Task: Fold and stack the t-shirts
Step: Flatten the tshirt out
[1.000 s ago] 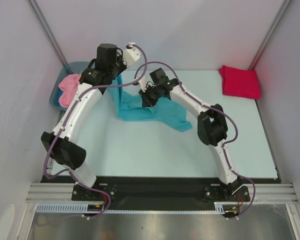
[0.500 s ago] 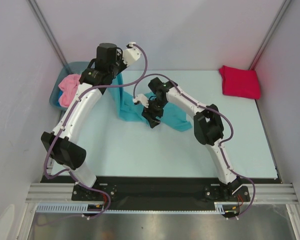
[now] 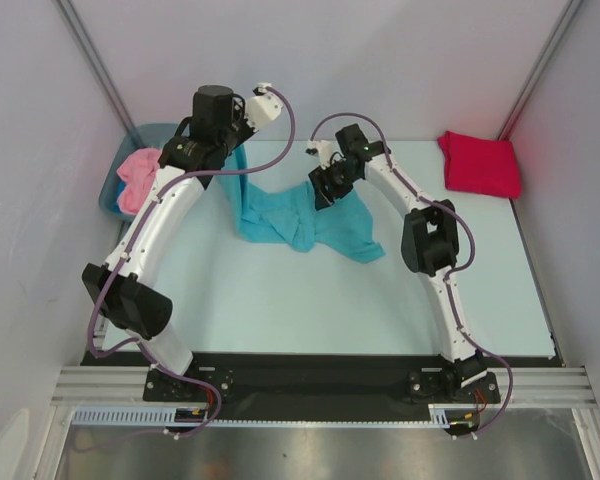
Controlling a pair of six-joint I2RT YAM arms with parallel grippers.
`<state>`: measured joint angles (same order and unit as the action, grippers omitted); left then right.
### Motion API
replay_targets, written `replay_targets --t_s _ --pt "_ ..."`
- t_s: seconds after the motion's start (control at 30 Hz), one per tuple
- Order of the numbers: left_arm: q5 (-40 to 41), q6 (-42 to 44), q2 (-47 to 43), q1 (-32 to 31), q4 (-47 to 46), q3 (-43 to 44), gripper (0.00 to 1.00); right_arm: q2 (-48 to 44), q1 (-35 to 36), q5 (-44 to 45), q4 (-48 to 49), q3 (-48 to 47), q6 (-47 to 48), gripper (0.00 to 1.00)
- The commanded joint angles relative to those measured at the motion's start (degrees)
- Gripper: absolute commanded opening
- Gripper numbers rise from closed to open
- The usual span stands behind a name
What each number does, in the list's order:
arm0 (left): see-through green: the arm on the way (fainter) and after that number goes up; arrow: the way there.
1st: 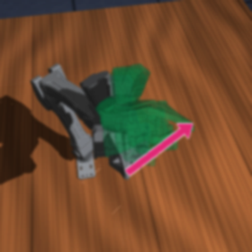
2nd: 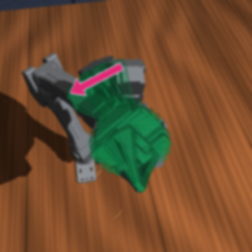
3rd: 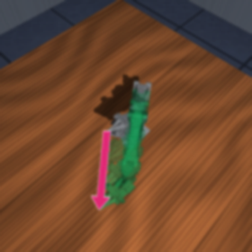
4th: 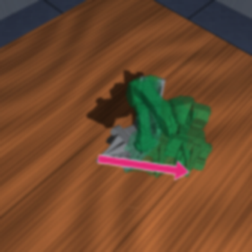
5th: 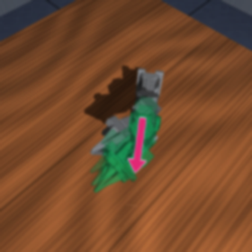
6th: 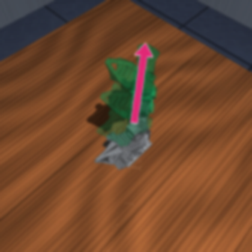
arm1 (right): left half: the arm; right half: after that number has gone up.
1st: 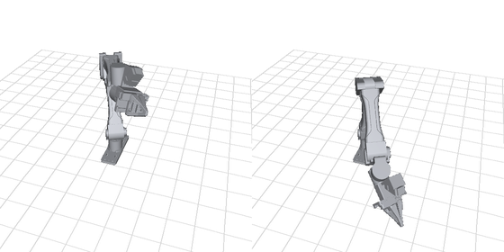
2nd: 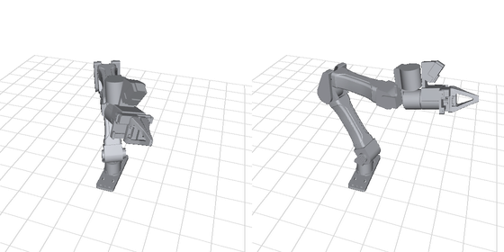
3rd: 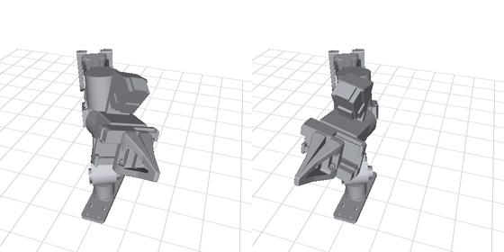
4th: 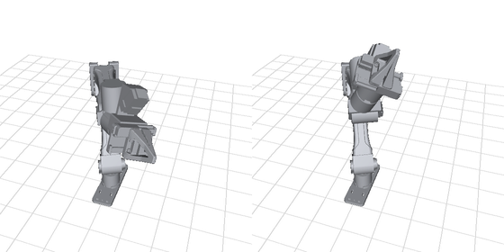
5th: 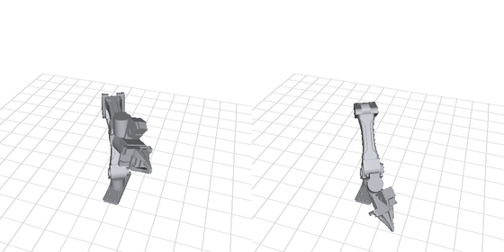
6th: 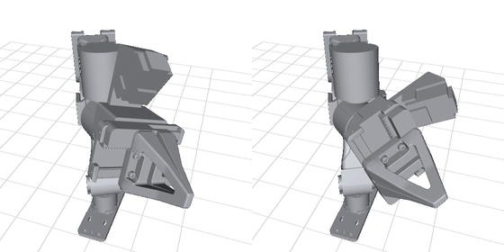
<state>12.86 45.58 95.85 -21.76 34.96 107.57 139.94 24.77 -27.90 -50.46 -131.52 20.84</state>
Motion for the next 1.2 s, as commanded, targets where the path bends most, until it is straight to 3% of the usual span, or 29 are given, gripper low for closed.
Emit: replay_targets --t_s 0.0,0.33,0.53,1.17 --pt "-1.0 0.56 -0.49 -0.39 -2.35 1.15 0.0 0.77 1.32 -3.65 3.26 -2.77 -7.31 0.61" --pt "-0.91 -0.84 -1.02 -0.48 -2.35 0.36 0.0 -1.42 5.11 -7.78 4.93 -4.36 -11.87 0.56" --pt "-0.82 -1.73 -1.81 -0.74 -2.35 -0.34 0.0 1.21 5.46 -8.66 3.44 -1.72 -11.18 0.53" --pt "-0.38 -1.37 -2.25 -1.18 -2.44 -0.43 0.0 -2.65 5.28 -8.84 7.21 9.18 -10.29 0.52"
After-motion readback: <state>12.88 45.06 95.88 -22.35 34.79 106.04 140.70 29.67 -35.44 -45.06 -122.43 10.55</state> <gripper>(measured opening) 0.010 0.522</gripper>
